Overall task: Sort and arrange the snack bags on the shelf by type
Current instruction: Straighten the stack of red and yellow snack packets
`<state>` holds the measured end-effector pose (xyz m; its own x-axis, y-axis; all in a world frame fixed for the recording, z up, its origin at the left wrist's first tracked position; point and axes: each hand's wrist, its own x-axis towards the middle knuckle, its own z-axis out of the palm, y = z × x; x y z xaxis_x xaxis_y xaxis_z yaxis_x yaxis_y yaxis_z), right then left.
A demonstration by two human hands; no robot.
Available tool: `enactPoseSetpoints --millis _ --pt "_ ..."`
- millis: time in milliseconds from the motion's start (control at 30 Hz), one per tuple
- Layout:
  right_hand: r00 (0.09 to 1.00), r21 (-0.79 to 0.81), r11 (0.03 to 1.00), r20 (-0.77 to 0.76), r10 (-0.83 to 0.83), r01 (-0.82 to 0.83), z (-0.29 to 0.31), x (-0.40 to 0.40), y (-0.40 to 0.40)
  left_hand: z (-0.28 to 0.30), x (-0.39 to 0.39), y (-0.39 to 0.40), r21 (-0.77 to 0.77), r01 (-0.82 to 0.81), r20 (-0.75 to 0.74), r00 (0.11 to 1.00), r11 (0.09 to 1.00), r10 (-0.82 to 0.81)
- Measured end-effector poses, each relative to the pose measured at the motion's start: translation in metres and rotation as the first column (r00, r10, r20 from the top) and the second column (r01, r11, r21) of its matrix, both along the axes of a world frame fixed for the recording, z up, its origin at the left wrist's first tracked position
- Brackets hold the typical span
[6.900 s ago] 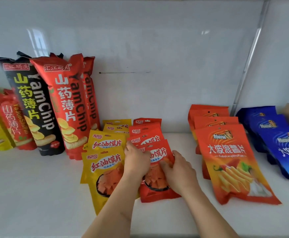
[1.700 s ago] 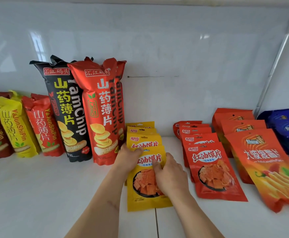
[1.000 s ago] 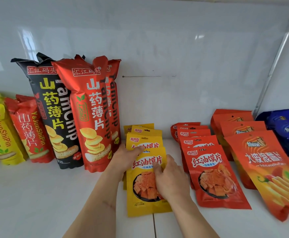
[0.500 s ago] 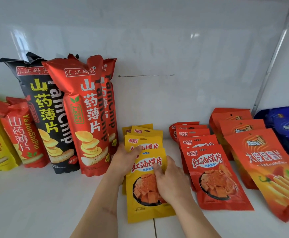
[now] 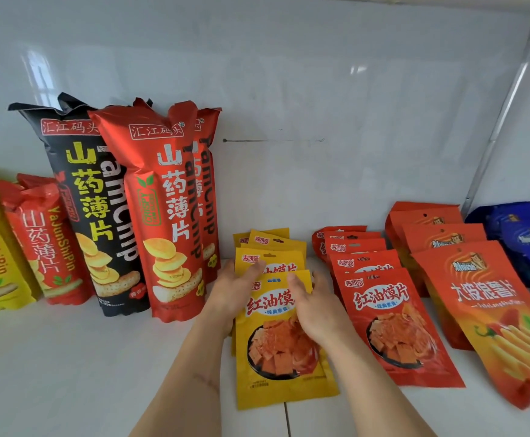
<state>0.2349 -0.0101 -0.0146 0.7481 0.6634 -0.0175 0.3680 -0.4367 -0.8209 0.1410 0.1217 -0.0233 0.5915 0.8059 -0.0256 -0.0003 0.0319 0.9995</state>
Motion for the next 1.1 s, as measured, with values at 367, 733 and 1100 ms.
enactPoseSetpoints --millis 367,733,1100 --pt "0.994 0.142 0.99 -0.108 0.024 -0.009 -0.004 0.014 0.025 -0.001 -0.002 0.005 0.034 0.026 -0.019 0.999 0.999 -0.026" --pt "0.996 -0.093 0.996 0.089 0.021 -0.012 0.001 -0.018 -0.016 -0.005 -0.006 0.005 -0.005 -0.071 -0.038 0.997 0.997 0.071" --pt "0.914 -0.207 0.97 0.403 -0.038 0.132 -0.023 -0.04 -0.043 -0.005 0.023 -0.009 0.082 -0.034 -0.158 0.986 0.996 0.046"
